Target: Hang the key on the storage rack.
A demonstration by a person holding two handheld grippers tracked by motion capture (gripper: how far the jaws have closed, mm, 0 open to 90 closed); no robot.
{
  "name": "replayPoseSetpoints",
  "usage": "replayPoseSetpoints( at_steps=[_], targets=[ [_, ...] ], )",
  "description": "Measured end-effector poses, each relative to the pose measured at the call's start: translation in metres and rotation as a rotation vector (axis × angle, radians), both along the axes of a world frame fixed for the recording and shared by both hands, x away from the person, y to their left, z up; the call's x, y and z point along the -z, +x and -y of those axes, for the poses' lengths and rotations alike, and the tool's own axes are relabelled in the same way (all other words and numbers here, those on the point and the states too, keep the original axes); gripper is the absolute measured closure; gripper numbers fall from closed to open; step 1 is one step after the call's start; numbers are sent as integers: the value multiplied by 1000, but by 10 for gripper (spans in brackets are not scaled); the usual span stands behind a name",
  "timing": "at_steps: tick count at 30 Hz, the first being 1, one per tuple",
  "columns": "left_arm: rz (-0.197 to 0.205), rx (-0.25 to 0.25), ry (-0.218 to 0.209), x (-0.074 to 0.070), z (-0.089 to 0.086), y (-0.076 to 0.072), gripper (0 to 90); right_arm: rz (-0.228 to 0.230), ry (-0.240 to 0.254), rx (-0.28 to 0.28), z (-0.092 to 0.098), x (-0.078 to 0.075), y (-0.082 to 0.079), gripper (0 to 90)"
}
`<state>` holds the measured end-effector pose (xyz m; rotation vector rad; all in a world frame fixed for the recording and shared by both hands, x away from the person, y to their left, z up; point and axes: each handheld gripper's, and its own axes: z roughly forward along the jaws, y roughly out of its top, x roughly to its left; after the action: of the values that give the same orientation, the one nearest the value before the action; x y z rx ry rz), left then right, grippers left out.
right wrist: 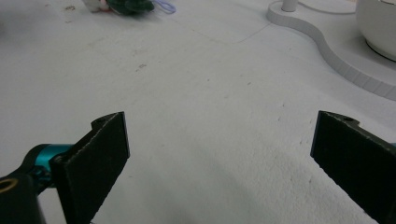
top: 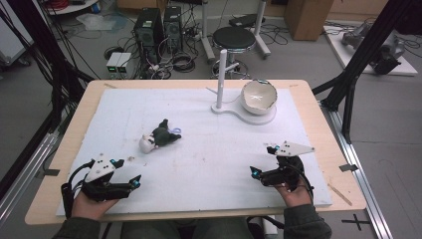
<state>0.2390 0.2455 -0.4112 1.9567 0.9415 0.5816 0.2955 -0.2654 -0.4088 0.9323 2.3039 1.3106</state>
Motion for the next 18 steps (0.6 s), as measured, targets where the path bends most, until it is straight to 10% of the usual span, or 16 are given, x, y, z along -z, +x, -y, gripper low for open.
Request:
replayPoseSetpoints(
  at_steps=[18],
  targets=[
    [0, 23, 10, 1, 4, 1, 224, 7, -12, 5, 3, 3, 3, 35]
  ],
)
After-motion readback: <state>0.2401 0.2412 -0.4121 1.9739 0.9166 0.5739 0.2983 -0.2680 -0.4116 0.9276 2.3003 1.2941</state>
